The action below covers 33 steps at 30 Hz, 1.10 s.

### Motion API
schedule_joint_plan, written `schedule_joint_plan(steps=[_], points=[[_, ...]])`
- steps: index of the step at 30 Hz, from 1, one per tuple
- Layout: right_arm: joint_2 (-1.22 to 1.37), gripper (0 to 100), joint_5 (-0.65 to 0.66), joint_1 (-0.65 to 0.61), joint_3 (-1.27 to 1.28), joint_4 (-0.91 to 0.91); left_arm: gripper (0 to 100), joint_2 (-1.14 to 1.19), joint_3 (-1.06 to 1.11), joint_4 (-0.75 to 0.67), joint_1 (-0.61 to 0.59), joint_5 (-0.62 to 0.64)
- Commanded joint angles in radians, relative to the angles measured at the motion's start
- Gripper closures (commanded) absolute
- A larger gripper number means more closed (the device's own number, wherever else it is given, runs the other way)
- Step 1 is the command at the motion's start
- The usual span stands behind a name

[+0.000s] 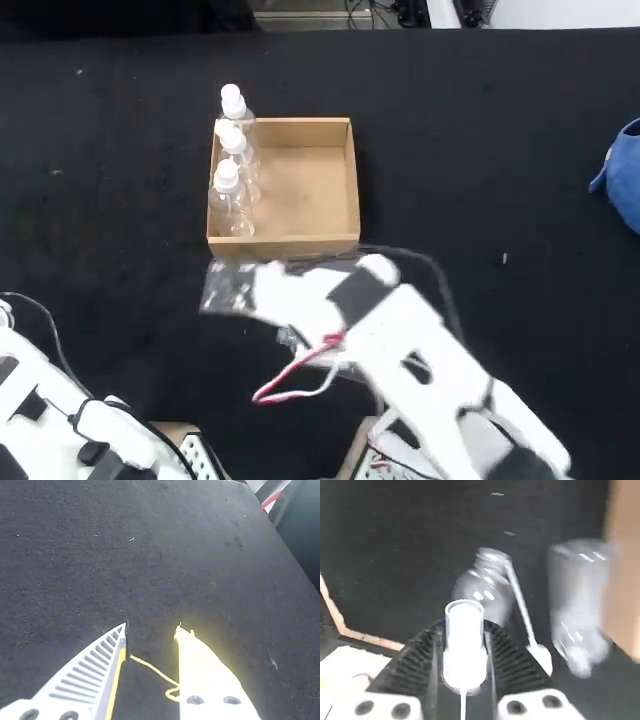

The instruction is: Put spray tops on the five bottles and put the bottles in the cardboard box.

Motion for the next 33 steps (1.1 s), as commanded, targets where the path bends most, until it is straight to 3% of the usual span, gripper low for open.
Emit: schedule_joint_plan(steps=[1, 9, 14, 19, 23, 29, 33], points=[[-0.173, 98.8, -0.015, 0.157, -0.116, 0.069, 97, -0.003, -0.051, -0.008, -0.004, 0.003], [-0.246, 98.7, -0.025, 0.752, -0.073, -0.080, 97, -0.015, -0.024, -0.006, 0.035, 0.002], [-0.062, 98.7, -0.135, 0.968, -0.004, -0.315, 97, -0.015, -0.038, 0.072, 0.145, -0.115], [0.191, 98.6, -0.256, 1.054, -0.015, -0.539, 97, -0.015, -0.073, 0.218, 0.294, -0.187], [0.358, 95.6, -0.338, 1.062, -0.111, -0.577, 97, -0.015, -0.074, 0.275, 0.398, -0.196], [0.496, 73.7, -0.402, 1.056, -0.357, -0.384, 97, -0.012, -0.068, 0.270, 0.430, -0.196], [0.510, 71.0, -0.407, 1.053, -0.503, -0.224, 97, -0.011, -0.068, 0.270, 0.430, -0.196]])
